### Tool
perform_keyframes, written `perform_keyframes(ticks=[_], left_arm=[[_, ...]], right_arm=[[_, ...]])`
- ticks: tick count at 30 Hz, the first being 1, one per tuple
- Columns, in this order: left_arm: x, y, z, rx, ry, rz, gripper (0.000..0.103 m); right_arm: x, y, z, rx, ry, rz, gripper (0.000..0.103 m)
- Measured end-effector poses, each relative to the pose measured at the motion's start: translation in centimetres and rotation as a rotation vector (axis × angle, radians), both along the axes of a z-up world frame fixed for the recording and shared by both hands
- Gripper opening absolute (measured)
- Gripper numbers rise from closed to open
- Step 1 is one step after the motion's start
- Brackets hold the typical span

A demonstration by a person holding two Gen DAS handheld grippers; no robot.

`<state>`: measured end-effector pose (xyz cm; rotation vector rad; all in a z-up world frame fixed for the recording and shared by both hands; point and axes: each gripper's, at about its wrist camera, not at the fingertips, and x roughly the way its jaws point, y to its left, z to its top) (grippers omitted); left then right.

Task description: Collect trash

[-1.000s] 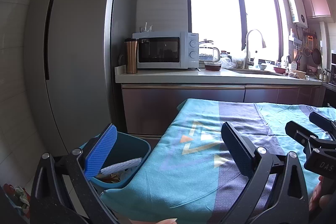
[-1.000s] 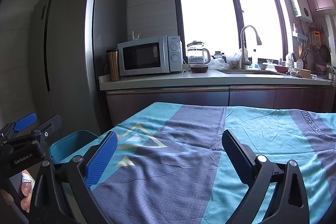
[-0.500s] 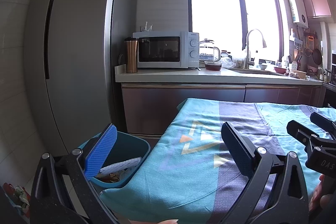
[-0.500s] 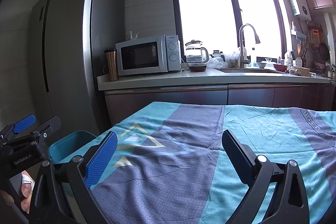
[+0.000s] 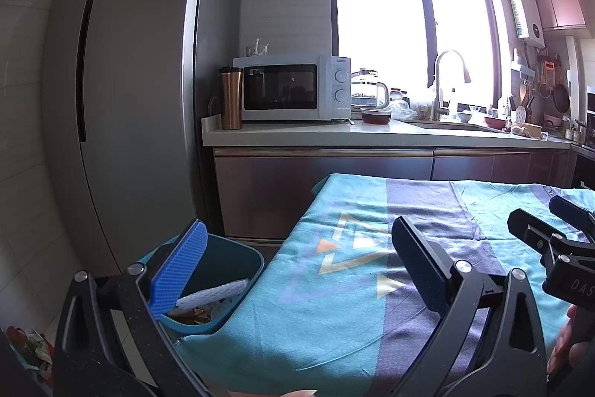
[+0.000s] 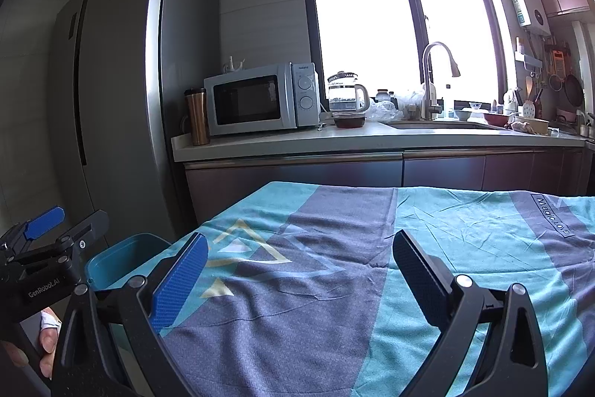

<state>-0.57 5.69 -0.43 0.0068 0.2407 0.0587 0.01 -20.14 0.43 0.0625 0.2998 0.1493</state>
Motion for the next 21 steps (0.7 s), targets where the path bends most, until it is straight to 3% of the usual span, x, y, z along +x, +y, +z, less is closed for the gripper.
perform_keyframes(ticks=[21], left_arm=[[0.16, -0.01, 0.0, 0.0, 0.001, -0.003, 0.098]], right_arm=[[0.26, -0.33, -0.19, 0.0, 0.001, -0.001, 0.096]])
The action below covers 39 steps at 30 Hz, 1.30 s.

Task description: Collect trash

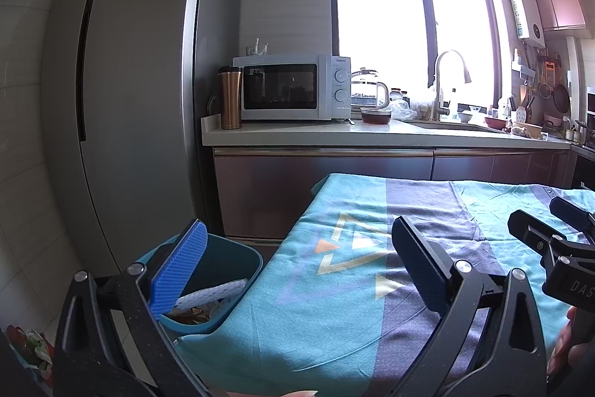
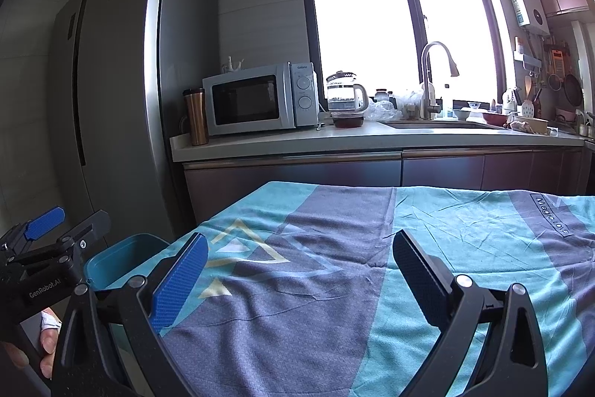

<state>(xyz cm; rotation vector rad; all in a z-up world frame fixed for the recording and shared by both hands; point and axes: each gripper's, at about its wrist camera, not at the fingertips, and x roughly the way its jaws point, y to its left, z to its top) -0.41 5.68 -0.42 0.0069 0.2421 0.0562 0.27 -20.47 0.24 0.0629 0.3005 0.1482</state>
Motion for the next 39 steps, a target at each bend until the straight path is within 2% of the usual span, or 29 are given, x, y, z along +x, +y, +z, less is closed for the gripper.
perform_keyframes(ticks=[39], left_arm=[[0.38, -0.38, -0.25, -0.002, 0.0, 0.003, 0.098]], right_arm=[[-0.07, -0.36, -0.08, 0.002, 0.002, -0.007, 0.096]])
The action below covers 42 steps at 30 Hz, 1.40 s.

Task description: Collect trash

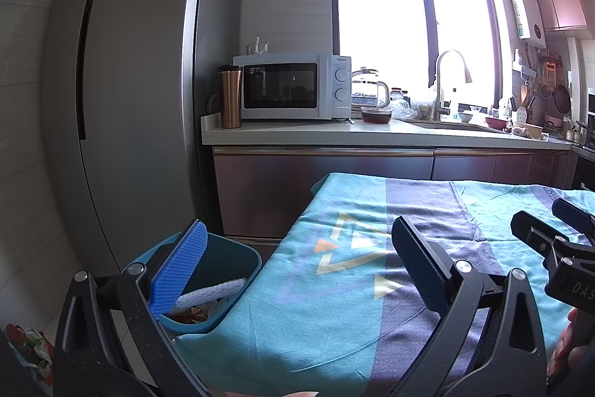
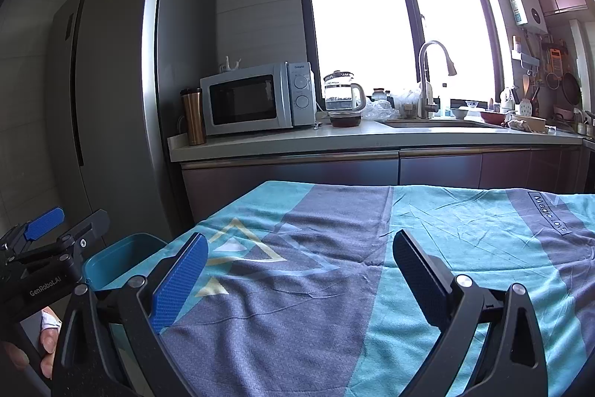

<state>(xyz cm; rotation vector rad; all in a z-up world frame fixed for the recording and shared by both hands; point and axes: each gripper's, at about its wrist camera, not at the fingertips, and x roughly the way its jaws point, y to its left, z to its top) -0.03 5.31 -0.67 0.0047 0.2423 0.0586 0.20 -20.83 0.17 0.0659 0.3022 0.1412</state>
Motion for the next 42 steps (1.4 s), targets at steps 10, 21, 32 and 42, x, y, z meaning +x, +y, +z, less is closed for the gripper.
perform_keyframes(ticks=[10, 21, 32, 42], left_arm=[[-0.05, -0.06, -0.04, 0.001, 0.0, 0.001, 0.098], [-0.01, -0.11, -0.06, 0.0, 0.002, 0.001, 0.098], [0.11, -0.35, -0.19, 0.0, 0.004, -0.001, 0.098], [0.29, -0.47, -0.27, 0.001, 0.005, -0.002, 0.098]], right_arm=[[0.01, -0.23, 0.1, 0.004, 0.0, -0.001, 0.096], [0.05, -0.32, 0.12, 0.002, 0.003, -0.003, 0.096], [0.12, -0.28, 0.2, 0.004, 0.002, -0.006, 0.096], [0.21, -0.18, 0.22, 0.005, 0.0, -0.007, 0.096]])
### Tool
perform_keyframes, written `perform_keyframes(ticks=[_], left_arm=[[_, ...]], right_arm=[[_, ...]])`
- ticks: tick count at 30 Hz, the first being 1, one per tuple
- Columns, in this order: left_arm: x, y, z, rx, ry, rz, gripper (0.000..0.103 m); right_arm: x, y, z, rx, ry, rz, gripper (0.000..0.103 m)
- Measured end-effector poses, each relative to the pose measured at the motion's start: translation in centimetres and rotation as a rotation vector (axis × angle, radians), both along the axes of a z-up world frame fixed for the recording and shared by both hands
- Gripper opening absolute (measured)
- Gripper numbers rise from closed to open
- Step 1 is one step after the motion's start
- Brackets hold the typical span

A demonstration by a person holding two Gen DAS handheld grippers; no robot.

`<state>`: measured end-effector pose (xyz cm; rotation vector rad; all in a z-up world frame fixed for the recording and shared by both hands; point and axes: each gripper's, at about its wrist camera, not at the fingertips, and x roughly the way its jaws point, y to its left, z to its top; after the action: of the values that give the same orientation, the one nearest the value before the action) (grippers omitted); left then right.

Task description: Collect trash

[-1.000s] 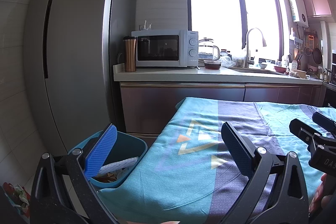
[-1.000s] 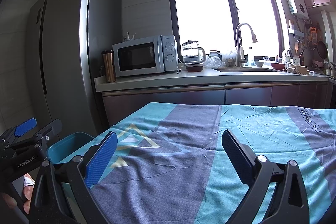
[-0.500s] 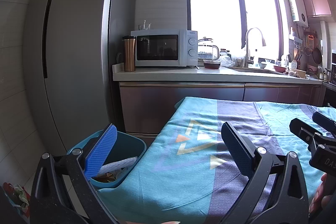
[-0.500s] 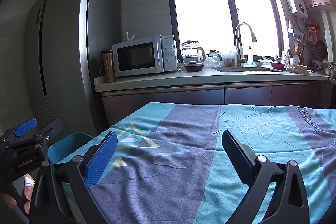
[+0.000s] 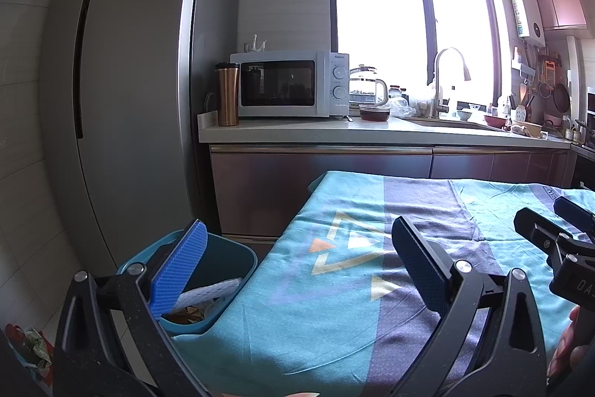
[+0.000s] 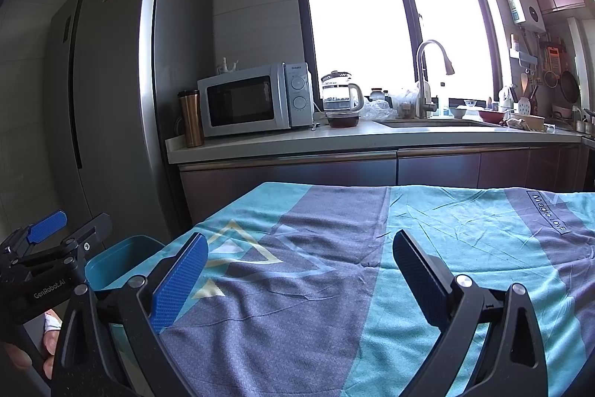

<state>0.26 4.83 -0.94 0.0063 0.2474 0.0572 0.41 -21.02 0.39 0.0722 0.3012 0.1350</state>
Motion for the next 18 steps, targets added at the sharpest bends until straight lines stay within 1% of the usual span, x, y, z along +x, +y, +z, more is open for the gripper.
perform_keyframes(ticks=[18], left_arm=[[0.4, -0.26, 0.01, 0.001, 0.003, -0.005, 0.098]], right_arm=[[0.05, -0.12, 0.0, 0.001, 0.003, -0.003, 0.096]])
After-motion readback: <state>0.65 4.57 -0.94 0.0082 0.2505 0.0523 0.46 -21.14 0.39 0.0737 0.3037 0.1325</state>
